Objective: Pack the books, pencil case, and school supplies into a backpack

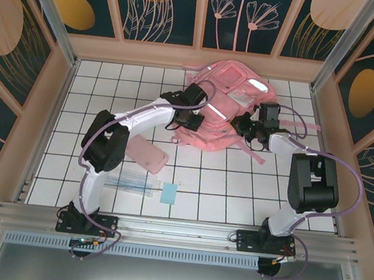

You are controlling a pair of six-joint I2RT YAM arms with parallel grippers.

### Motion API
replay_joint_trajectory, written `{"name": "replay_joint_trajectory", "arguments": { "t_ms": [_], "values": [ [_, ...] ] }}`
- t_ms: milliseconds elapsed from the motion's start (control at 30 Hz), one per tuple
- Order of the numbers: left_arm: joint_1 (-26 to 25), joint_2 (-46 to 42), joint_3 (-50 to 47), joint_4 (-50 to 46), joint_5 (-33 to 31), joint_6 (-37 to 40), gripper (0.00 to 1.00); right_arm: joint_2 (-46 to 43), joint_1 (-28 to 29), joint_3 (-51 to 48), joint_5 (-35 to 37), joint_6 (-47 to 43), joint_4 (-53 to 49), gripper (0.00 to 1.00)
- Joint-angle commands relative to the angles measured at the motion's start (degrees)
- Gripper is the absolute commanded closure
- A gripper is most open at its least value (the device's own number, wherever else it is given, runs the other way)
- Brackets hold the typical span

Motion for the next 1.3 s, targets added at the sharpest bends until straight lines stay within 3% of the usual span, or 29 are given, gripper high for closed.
{"name": "replay_joint_trajectory", "arguments": {
  "t_ms": [0,67,100,133,167,267,433,667,967,1267],
  "values": [
    [-2.1,-5.8,-3.7,9.5,7.5,0.0,0.75,-1.8,-0.8,-0.7,-4.6,4.2,7.6,1.0],
    [-2.1,-7.3,-6.6,14.1,8.4,-1.7,0.56,-0.6,-1.7,-0.6,-7.8,5.0,8.2,1.0],
    [-2.1,-7.5,-7.3,15.0,7.3,-2.2,0.52,0.2,-2.0,0.4,-8.2,3.4,5.9,0.89],
    [-2.1,-7.4,-7.7,15.1,5.0,-2.7,0.51,1.0,-2.1,1.4,-7.4,1.1,2.1,0.75],
    [-2.0,-6.9,-7.3,14.3,2.5,-3.4,0.49,1.1,-2.2,1.4,-6.4,-0.5,0.0,0.67],
    [-1.6,-6.3,-7.4,13.3,-2.4,-6.1,0.48,-1.5,-2.2,0.0,-1.1,-3.8,-4.7,0.57],
    [-0.4,-7.2,-11.9,18.0,-1.4,-12.5,0.47,-6.6,-2.1,-2.2,0.0,-4.1,-6.8,0.57],
    [-0.3,-7.9,-19.0,26.0,2.3,-19.0,0.47,-6.4,0.8,-2.1,-1.7,-1.9,-4.5,0.57],
    [-0.3,-8.8,-19.8,26.7,3.2,-19.3,0.47,-1.2,0.7,-7.2,-1.9,1.0,7.1,0.53],
    [-0.3,-8.7,-20.2,26.9,4.1,-19.6,0.47,0.8,0.6,-8.4,-1.7,2.3,12.4,0.5]
  ]
}}
